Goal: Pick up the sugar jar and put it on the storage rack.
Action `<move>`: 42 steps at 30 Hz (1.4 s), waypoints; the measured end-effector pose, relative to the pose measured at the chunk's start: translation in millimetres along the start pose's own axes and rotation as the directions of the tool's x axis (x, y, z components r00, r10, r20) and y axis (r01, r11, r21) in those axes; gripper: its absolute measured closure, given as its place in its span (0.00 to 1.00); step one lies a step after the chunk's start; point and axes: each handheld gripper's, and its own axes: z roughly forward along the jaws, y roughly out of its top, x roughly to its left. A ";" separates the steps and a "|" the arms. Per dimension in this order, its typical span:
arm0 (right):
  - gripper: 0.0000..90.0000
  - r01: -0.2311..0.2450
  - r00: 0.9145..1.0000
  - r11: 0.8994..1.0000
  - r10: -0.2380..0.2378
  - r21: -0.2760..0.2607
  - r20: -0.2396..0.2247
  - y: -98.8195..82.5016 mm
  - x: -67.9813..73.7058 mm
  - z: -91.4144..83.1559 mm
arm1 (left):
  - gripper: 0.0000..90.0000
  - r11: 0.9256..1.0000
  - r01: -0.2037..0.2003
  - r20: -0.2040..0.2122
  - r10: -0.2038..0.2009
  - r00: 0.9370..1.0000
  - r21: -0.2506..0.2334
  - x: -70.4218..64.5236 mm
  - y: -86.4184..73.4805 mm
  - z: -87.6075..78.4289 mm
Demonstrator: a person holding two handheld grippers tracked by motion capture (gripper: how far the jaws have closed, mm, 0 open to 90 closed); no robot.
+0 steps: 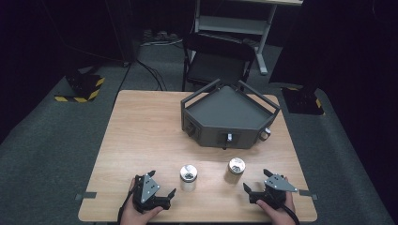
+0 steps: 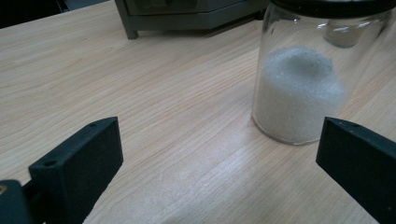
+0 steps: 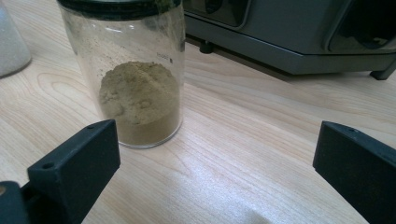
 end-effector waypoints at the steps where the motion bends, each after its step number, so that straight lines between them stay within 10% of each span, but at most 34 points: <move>1: 0.01 -0.004 1.000 1.000 0.004 -0.001 -0.003 -0.2 -1.0 0.0 | 0.01 1.000 0.001 0.000 -0.001 1.000 0.002 0.1 0.7 0.8; 42: 0.00 -0.035 0.999 0.999 0.034 -0.021 -0.036 -4.8 -9.5 -2.6 | 0.01 0.998 0.048 0.044 -0.046 0.998 -0.050 1.1 -2.6 -0.6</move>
